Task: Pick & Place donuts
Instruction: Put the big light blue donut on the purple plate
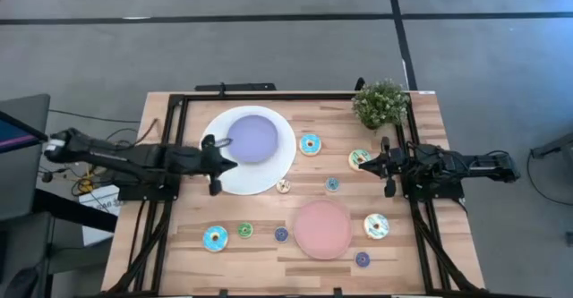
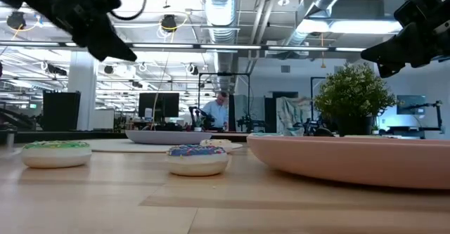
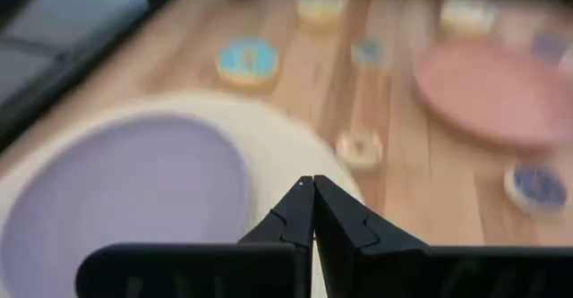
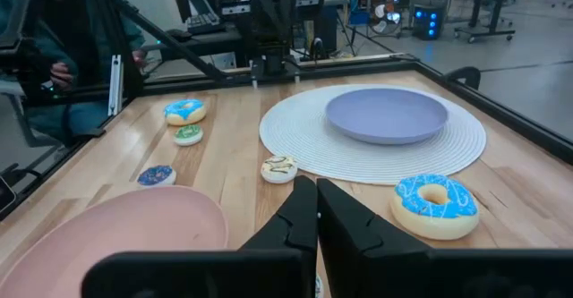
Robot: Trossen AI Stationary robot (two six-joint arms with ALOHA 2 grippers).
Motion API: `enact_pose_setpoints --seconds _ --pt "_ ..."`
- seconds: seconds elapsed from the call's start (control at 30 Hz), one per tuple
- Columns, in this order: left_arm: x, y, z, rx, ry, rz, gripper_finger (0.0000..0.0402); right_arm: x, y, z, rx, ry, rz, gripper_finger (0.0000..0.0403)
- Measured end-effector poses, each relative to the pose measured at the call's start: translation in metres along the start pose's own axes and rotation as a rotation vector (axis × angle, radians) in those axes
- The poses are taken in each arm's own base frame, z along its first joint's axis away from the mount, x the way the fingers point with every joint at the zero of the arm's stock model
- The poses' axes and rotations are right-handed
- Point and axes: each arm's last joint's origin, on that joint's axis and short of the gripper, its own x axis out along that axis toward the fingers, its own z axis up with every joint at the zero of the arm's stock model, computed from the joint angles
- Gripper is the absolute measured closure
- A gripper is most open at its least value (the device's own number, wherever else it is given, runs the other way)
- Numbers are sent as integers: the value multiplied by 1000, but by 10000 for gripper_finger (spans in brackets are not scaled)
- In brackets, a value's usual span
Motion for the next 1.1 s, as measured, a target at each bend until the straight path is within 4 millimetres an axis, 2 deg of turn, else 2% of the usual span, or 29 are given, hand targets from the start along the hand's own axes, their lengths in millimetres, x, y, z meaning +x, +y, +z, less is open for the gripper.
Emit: enact_pose_setpoints --seconds 0.13,0.27,0.43,0.63,0.87,1.1 --pt "11 -24 22 60 223 -20 401 0 0 0 0 1 0 403" --pt "19 -54 31 110 411 -49 401 0 0 0 0 0 0 403" --pt "16 -93 31 81 585 -29 402 0 0 0 0 0 0 403" --pt "7 -134 20 -35 656 -35 402 0 0 0 0 1 0 403" --pt "8 -151 -2 -142 798 31 394 0 0 0 0 1 0 403" --pt "6 -159 -12 -179 827 72 329 0 0 0 0 0 0 403"
